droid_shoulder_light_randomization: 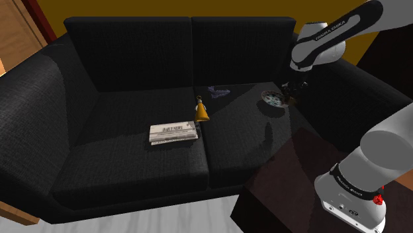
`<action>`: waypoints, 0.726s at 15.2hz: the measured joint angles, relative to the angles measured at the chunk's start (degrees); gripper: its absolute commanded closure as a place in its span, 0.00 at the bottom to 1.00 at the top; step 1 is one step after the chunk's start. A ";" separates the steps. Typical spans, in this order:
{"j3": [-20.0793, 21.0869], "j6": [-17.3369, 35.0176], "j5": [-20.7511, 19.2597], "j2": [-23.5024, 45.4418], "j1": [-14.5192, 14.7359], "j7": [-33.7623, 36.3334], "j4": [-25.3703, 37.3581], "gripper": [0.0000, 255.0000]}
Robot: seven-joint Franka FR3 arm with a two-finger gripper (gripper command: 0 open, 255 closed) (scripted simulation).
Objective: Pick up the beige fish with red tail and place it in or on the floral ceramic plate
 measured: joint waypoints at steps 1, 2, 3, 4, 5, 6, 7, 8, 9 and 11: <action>-0.39 -0.48 0.36 1.84 -0.17 -0.89 2.32 1.00; -0.56 -1.03 0.71 3.17 -0.21 -1.42 4.21 1.00; -0.73 -1.52 1.32 5.47 -0.22 -2.10 7.03 1.00; -0.71 -1.93 1.83 7.26 -0.15 -2.41 9.19 1.00; -0.93 -2.59 2.31 9.22 -0.35 -3.24 11.80 1.00; -0.93 -2.77 2.96 11.72 -0.38 -3.72 14.48 1.00; -1.03 -3.37 3.48 13.74 -0.61 -4.42 17.06 1.00; -1.10 -4.15 3.98 15.70 -0.85 -5.05 19.75 1.00; -1.27 -4.96 4.48 17.71 -1.29 -5.96 22.56 1.00; -1.20 -5.51 5.12 20.29 -1.56 -6.54 25.65 1.00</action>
